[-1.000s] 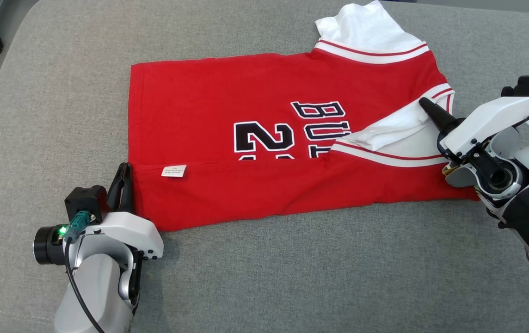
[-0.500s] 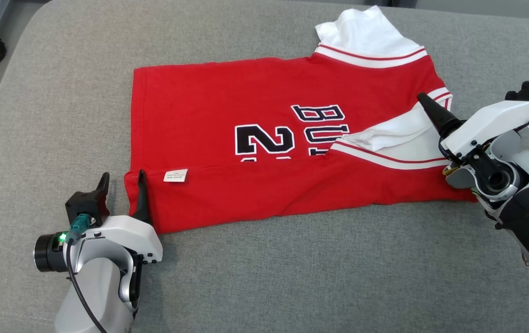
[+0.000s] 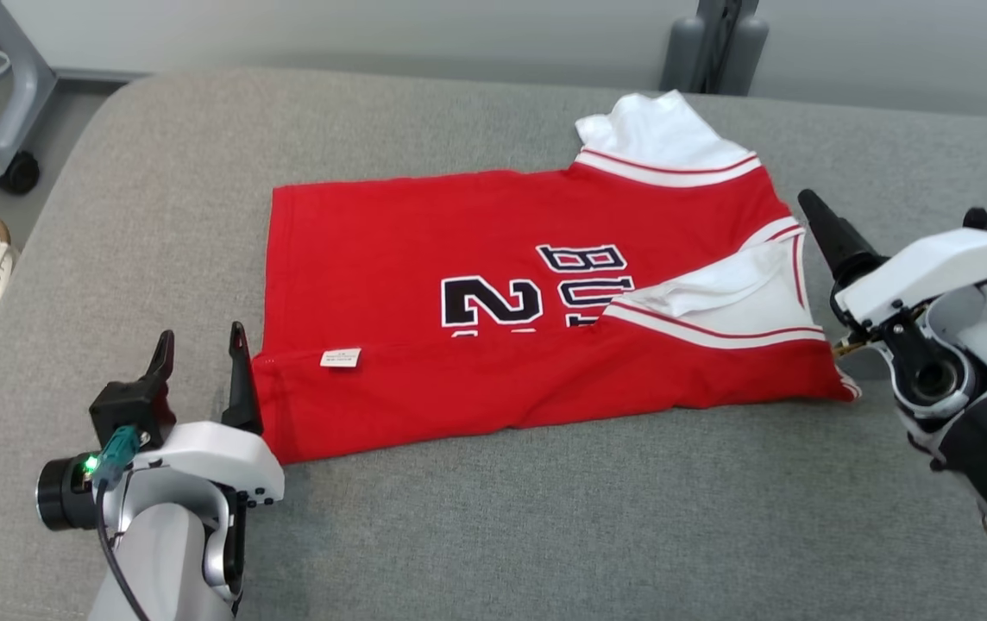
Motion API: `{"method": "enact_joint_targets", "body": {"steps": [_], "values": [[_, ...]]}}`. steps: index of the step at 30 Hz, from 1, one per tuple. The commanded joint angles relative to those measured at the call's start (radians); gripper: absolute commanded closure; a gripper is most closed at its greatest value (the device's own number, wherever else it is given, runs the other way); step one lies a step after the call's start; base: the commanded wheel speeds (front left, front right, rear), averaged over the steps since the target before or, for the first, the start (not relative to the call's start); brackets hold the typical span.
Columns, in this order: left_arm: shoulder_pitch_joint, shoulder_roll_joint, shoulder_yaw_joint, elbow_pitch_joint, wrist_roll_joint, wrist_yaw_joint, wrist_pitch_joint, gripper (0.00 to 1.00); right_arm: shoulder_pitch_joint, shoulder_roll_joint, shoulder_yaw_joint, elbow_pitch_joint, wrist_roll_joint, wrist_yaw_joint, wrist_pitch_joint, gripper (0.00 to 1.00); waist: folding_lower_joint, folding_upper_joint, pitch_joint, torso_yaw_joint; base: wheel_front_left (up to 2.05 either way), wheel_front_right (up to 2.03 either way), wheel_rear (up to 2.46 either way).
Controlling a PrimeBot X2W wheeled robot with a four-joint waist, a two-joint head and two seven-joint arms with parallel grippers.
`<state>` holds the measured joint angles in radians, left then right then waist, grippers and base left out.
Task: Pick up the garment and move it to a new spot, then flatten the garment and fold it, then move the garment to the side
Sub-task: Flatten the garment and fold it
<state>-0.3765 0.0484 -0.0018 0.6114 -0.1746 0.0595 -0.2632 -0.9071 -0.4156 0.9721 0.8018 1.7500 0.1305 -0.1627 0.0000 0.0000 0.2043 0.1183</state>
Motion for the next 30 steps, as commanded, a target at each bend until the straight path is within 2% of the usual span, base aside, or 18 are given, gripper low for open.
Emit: {"method": "enact_joint_targets", "body": {"steps": [1, 9, 14, 22, 26, 30], "values": [[0.025, 0.005, 0.013, -0.031, 0.001, -0.004, -0.001, 0.0, 0.04, -0.011, -0.018, -0.035, 0.018, 0.001, -0.02, 0.0, 0.0, 0.0, -0.034, -0.011, 0.0, 0.0, 0.0], [0.142, 0.005, 0.026, -0.151, -0.042, -0.015, -0.001, 0.0, 0.202, -0.048, -0.046, -0.145, 0.03, 0.001, -0.08, 0.0, 0.0, 0.0, -0.095, -0.036, 0.0, 0.0, 0.0], [0.215, 0.005, 0.007, -0.186, -0.096, -0.019, -0.001, 0.0, 0.305, -0.037, -0.073, -0.176, 0.055, 0.001, -0.098, 0.0, 0.0, 0.0, -0.118, -0.044, 0.0, 0.0, 0.0], [0.26, 0.005, -0.006, -0.182, -0.155, -0.014, -0.001, 0.0, 0.385, -0.003, -0.094, -0.164, 0.067, 0.001, -0.104, 0.0, 0.0, 0.0, -0.123, -0.045, 0.0, 0.0, 0.0], [0.251, 0.005, -0.021, -0.139, -0.278, -0.041, -0.001, 0.0, 0.399, 0.022, -0.094, -0.135, 0.088, 0.001, -0.103, 0.0, 0.0, 0.0, -0.117, -0.042, 0.0, 0.0, 0.0], [0.23, 0.004, -0.059, -0.05, -0.507, -0.085, -0.001, 0.0, 0.391, 0.044, -0.094, -0.103, 0.12, 0.001, -0.09, 0.0, 0.0, 0.0, -0.11, -0.043, 0.0, 0.0, 0.0]]}}
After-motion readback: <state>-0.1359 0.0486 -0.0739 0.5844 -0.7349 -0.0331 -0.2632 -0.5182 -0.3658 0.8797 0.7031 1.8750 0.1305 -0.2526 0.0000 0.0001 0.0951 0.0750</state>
